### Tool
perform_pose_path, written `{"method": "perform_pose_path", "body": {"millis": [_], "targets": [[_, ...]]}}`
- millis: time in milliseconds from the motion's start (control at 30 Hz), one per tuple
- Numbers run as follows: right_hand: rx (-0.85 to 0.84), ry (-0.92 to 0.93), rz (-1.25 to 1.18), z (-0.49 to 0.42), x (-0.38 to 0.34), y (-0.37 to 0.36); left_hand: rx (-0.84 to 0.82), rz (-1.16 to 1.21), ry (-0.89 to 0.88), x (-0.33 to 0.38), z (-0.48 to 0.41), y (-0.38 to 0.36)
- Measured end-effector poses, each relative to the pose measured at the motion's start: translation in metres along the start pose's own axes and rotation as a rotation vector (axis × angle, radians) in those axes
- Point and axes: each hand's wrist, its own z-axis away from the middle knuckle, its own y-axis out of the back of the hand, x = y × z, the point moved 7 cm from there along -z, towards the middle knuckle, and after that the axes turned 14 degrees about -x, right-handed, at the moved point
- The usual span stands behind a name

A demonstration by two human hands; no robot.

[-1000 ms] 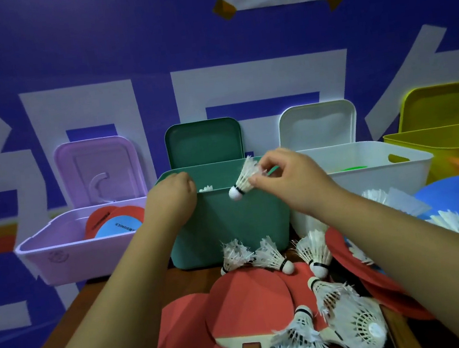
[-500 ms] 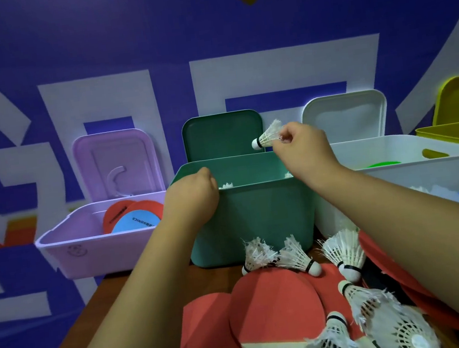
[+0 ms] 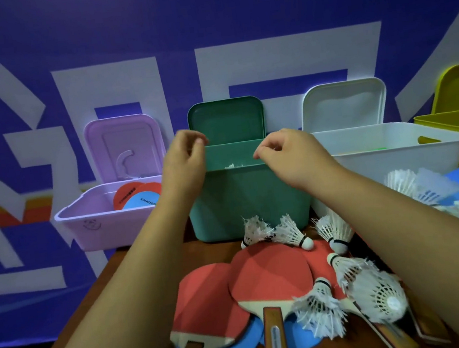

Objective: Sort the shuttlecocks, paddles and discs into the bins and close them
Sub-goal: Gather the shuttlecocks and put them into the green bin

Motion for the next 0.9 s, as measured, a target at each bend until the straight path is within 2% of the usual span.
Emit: {"method": "perform_pose_path", "body": {"millis": [67,167,200,300,367,467,567,700,900], "targets": [[-0.068,-0.026,-0.135,0.023,-0.005,-0.006,0.048,0.107,0.006,0.011,0.017,0.019],[-0.256,-0.057,-0.251,0.058,-0.010,-0.033,-0.106,0.205,0.060,0.018,0.055,0.017],[-0.315,-0.060,-0.242,0.070,-0.012,-0.041,-0.191,0.169,0.121,0.013,0.072,0.011],[-0.442,-0.024,-0.114,0.107,-0.021,-0.061,-0.484,-0.224,0.339,-0.013,0.130,-0.006],[-0.472,0.011,-0.027,0.133,-0.028,-0.072,-0.561,-0.385,0.446,-0.029,0.171,-0.004],[-0.424,0.072,0.023,0.177,-0.037,-0.082,-0.542,-0.320,0.571,-0.030,0.225,0.016],[-0.394,0.021,0.087,0.219,-0.038,-0.088,-0.544,-0.201,0.655,-0.015,0.280,0.029],[-0.343,-0.060,0.210,0.246,-0.028,-0.108,-0.541,-0.347,0.526,-0.005,0.318,0.021],[-0.317,-0.106,0.239,0.254,-0.014,-0.125,-0.373,-0.433,0.533,-0.003,0.316,0.024]]}}
